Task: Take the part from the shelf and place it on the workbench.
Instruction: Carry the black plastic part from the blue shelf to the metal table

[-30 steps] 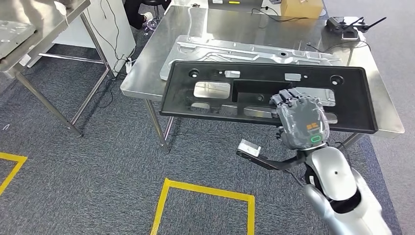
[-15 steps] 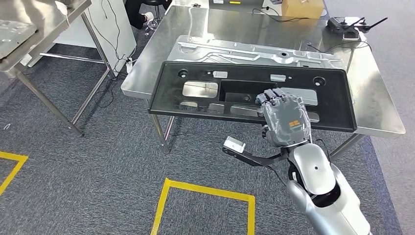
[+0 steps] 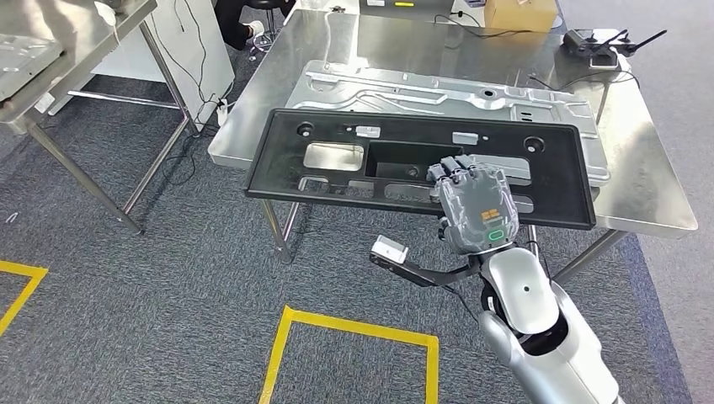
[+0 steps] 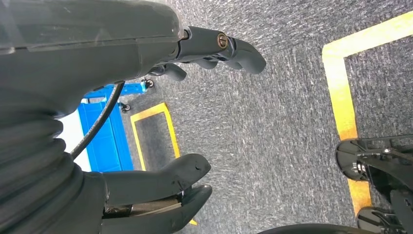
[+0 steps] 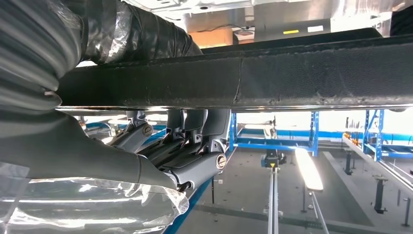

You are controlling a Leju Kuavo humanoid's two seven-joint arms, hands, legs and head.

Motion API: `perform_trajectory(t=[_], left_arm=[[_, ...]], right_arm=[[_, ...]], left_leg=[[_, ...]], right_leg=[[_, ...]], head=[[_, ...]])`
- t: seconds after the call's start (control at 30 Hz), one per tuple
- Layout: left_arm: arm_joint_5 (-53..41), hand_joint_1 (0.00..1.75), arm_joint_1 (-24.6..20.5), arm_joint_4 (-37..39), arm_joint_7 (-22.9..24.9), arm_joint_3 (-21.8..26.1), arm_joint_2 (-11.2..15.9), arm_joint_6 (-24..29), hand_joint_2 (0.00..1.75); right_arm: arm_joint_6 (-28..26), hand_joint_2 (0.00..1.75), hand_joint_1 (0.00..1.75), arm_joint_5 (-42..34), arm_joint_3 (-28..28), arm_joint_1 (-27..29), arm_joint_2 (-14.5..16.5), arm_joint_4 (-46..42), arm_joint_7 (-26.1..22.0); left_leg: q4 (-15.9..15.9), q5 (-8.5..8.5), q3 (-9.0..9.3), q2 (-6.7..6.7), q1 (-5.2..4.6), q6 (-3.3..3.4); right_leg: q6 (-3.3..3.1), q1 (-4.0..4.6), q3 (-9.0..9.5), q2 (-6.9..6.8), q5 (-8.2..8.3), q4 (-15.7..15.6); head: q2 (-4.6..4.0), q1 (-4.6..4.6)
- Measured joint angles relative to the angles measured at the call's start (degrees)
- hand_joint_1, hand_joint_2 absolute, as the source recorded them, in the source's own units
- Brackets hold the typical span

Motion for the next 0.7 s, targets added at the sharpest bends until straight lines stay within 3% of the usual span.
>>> perform_trajectory(t=[0.47,0.7], left_arm=[[0.1,0.00,0.1,0.0,0.2,0.0,0.0,0.0,1.75],[-0.5,0.00,0.3,0.0,0.5,-0.4,0.0,0.7,1.75]], right_arm=[[-0.6,1.75,1.75,0.8,0.0,0.8,0.4,0.1,0.2],[-1.9,1.75,1.75,3.4,0.0,6.8,-1.2,-4.0,0.6]], left_leg=[[0.0,0.00,0.02,0.00,0.00,0.00],[0.0,-0.04,0.01,0.00,0.00,0.01]], right_leg=[[0.00,0.01,-0.01,0.00,0.00,0.0],[-0.01,0.00,-0.02,0.01,-0.05,0.0]], head=[[0.00,0.00],[0.00,0.00]])
